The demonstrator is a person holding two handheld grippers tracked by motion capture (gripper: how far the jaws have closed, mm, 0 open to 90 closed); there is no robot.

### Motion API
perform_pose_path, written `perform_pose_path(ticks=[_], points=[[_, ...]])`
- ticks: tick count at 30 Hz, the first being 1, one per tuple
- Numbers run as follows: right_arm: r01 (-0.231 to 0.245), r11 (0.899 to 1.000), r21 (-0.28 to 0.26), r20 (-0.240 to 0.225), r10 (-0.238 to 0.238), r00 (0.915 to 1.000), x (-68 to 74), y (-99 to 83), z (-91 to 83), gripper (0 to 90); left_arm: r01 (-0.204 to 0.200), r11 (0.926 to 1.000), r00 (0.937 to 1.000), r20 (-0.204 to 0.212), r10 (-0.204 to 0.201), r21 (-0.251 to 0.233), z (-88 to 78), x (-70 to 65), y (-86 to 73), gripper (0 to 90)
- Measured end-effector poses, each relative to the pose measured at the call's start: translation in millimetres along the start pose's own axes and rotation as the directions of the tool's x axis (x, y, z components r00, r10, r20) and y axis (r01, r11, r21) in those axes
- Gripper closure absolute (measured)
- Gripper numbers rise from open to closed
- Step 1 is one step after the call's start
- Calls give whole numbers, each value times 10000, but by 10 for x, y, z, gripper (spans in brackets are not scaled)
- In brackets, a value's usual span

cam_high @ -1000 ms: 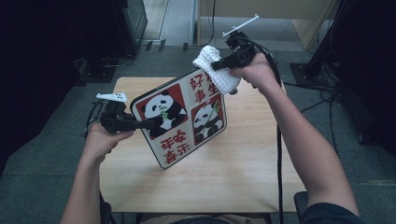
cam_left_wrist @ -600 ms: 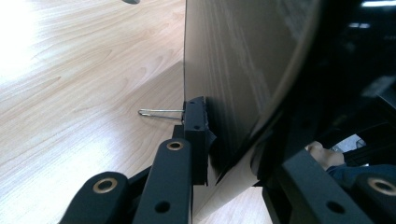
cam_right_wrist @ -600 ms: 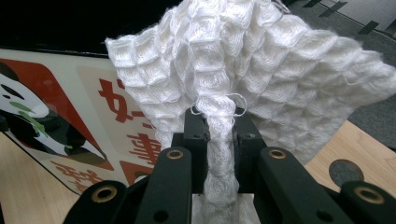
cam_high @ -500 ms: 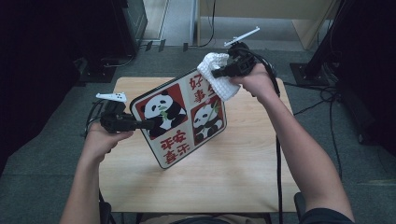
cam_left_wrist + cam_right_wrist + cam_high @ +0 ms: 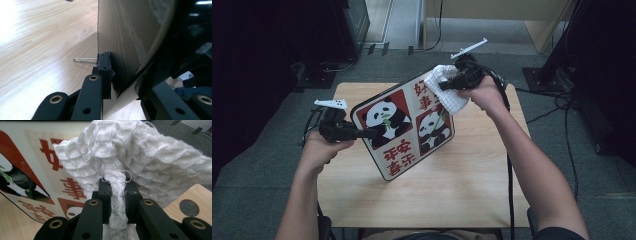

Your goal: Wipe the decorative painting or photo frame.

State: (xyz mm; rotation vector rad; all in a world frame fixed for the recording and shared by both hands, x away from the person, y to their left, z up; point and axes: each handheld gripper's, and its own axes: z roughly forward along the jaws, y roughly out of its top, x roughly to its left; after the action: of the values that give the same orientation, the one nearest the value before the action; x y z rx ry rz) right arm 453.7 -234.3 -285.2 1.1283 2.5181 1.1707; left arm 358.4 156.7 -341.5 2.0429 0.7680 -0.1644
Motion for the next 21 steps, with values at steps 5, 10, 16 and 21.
perform_pose_path(ticks=[5,10,16,21], points=[[-44,10000,1,-93,44,9999,-1,-70,74,806,25,10000,10000,-11,-25,-4,-5,7,-7,771],[-119,9999,-47,-186,118,9998,-1,-130,114,806,6,10000,10000,-10,-6,36,-3,0,-4,771],[-195,9997,-165,-252,190,9995,-18,-208,122,806,-47,10000,10000,41,46,35,12,-18,5,766],[-232,9995,-211,-312,225,9993,-34,-279,135,806,-110,9999,9999,41,109,64,21,-32,13,762]])
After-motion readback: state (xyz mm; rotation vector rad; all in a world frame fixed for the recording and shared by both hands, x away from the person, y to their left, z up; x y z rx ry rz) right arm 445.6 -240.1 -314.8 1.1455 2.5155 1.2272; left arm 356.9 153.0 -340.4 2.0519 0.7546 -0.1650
